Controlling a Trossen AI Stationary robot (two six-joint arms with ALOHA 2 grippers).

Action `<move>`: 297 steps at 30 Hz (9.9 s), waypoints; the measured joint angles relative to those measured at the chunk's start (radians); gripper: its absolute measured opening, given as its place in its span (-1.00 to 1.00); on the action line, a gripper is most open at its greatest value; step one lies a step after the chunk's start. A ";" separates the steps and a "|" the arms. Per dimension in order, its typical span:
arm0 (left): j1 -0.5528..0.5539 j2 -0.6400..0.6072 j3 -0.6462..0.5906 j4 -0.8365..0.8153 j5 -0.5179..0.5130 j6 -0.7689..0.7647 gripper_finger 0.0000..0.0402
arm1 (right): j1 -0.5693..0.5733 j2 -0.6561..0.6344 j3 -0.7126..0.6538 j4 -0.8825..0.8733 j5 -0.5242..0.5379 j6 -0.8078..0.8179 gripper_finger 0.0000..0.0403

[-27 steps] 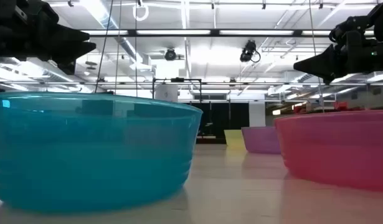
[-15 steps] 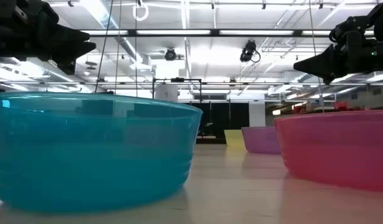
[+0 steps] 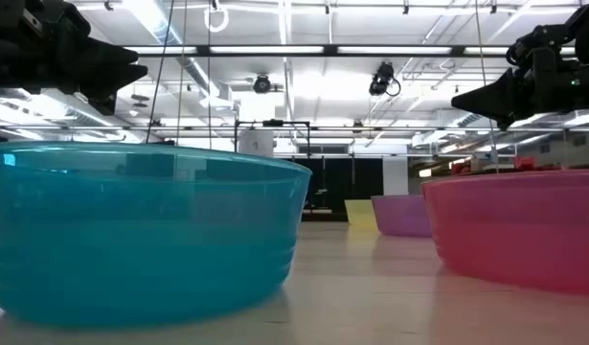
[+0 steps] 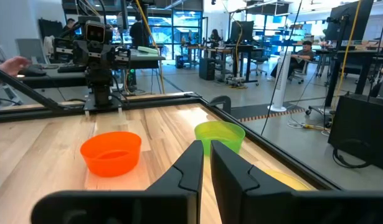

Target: Nest bowls inside each other

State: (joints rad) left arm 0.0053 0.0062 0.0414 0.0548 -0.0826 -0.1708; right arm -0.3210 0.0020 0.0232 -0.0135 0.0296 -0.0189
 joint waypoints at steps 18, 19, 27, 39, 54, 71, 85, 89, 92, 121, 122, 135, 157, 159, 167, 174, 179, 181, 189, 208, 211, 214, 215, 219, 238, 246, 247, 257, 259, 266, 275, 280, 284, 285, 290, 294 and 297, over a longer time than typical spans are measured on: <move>0.000 0.000 0.000 0.000 0.000 0.000 -0.31 | 0.000 0.000 0.000 0.000 0.000 0.000 -0.81; 0.000 0.000 0.000 0.000 0.000 0.000 -0.31 | 0.000 0.000 0.000 0.000 0.000 0.000 -0.81; 0.000 0.000 0.000 0.000 0.000 0.000 -0.27 | 0.000 0.000 0.000 0.000 0.000 0.000 -0.81; 0.000 0.000 0.000 0.000 0.000 0.000 -0.31 | 0.000 0.000 0.000 0.000 0.000 0.000 -0.81; 0.000 0.000 0.000 0.103 -0.003 0.104 -0.25 | 0.000 0.000 0.000 0.000 0.000 -0.033 -0.81; 0.000 0.000 0.000 0.251 -0.003 -0.001 -0.30 | 0.000 0.000 0.000 0.021 0.000 0.307 -0.81; 0.000 0.000 0.000 0.287 -0.015 0.078 -0.38 | 0.000 0.002 0.027 0.187 0.000 0.315 -0.81; 0.000 0.000 0.000 0.272 -0.077 0.078 -0.37 | 0.000 0.038 0.128 0.074 0.000 0.313 -0.81; 0.000 0.001 0.000 0.253 -0.164 0.078 -0.36 | 0.000 0.113 0.232 -0.048 0.014 0.304 -0.81; 0.000 0.001 0.000 0.080 -0.370 0.051 -0.38 | -0.335 1.429 1.121 -0.834 0.104 0.232 -0.42; 0.000 0.001 0.000 0.073 -0.370 0.051 -0.37 | -0.347 1.458 1.124 -0.820 0.092 0.228 -0.42; 0.000 0.001 0.000 0.006 -0.370 0.024 -0.35 | -0.417 1.698 1.129 -0.729 0.064 0.204 -0.42; 0.000 0.001 0.000 -0.010 -0.370 -0.001 -0.33 | -0.389 1.760 1.129 -0.668 0.021 0.233 -0.42; 0.000 0.001 0.000 -0.013 -0.370 0.020 -0.32 | -0.389 1.777 1.129 -0.666 0.021 0.233 -0.42; 0.000 0.001 0.000 -0.014 -0.370 0.070 -0.30 | -0.389 1.857 1.128 -0.666 0.020 0.212 -0.44; 0.000 0.001 0.000 -0.014 -0.370 0.070 -0.34 | -0.390 1.856 1.129 -0.662 0.018 0.222 -0.61; 0.000 0.001 0.000 -0.014 -0.370 0.070 -0.31 | -0.389 1.854 1.129 -0.660 0.015 0.240 -0.83; 0.000 0.001 0.000 -0.014 -0.370 0.070 -0.29 | -0.383 1.852 1.129 -0.660 0.014 0.240 -0.93; 0.000 0.001 0.000 -0.014 -0.370 0.070 -0.29 | -0.377 1.839 1.129 -0.670 0.015 0.213 -0.97; 0.000 0.000 0.000 -0.015 -0.370 0.156 -0.28 | -0.269 1.441 1.126 -0.954 -0.004 0.289 -0.99; 0.000 0.000 0.000 -0.015 -0.370 0.156 -0.31 | -0.186 1.392 1.126 -1.017 -0.008 0.339 -1.00; 0.000 0.000 0.000 -0.015 -0.370 0.156 -0.33 | -0.088 1.375 1.127 -1.045 -0.009 0.387 -1.00; 0.000 0.000 0.000 -0.015 -0.370 0.156 -0.33 | -0.055 1.374 1.127 -1.045 -0.009 0.399 -1.00; 0.000 0.000 0.000 -0.014 -0.370 0.156 -0.34 | 0.057 1.408 1.127 -1.043 -0.021 0.427 -1.00; -0.003 0.000 0.000 0.006 -0.369 -0.073 -0.32 | 0.080 1.664 1.128 -0.948 -0.083 0.357 -1.00; -0.003 0.000 0.000 -0.002 -0.369 -0.081 -0.29 | 0.079 1.721 1.128 -0.944 -0.084 0.343 -1.00; -0.003 0.000 0.000 -0.004 -0.369 -0.081 -0.28 | 0.079 1.723 1.128 -0.942 -0.083 0.340 -1.00; -0.002 0.001 0.000 -0.034 -0.365 -0.101 -0.29 | 0.081 1.735 1.126 -0.944 -0.084 0.410 -0.83; -0.002 0.001 0.000 -0.040 -0.365 -0.107 -0.30 | 0.084 1.726 1.126 -0.947 -0.084 0.411 -0.79; -0.002 0.001 0.000 -0.048 -0.365 -0.107 -0.30 | 0.095 1.697 1.126 -0.978 -0.084 0.427 -0.67; -0.002 0.000 0.000 -0.024 -0.365 -0.107 -0.26 | 0.094 1.693 1.131 -1.010 -0.083 0.407 -0.57; -0.002 0.000 0.000 -0.008 -0.366 -0.106 -0.30 | 0.093 1.693 1.181 -1.031 -0.083 0.394 -0.57; -0.002 0.000 0.000 -0.007 -0.366 -0.080 -0.33 | 0.098 1.693 1.243 -1.034 -0.051 0.377 -0.57; -0.002 0.001 0.000 -0.007 -0.366 -0.068 -0.34 | 0.101 1.693 1.261 -1.033 -0.038 0.369 -0.57; 0.003 0.000 0.000 -0.006 -0.369 -0.088 -0.33 | 0.104 1.693 1.334 -1.032 0.023 0.318 -0.58; 0.044 0.001 0.000 -0.006 -0.372 -0.165 -0.35 | 0.103 1.692 1.364 -1.004 0.103 0.296 -0.58; 0.099 0.001 0.001 -0.007 -0.381 -0.201 -0.39 | 0.098 1.692 1.364 -0.987 0.108 0.285 -0.58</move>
State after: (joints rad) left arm 0.1044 0.0071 0.0421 0.0476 -0.4633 -0.3721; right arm -0.2226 1.6943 1.3876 -1.0002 0.1379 0.2660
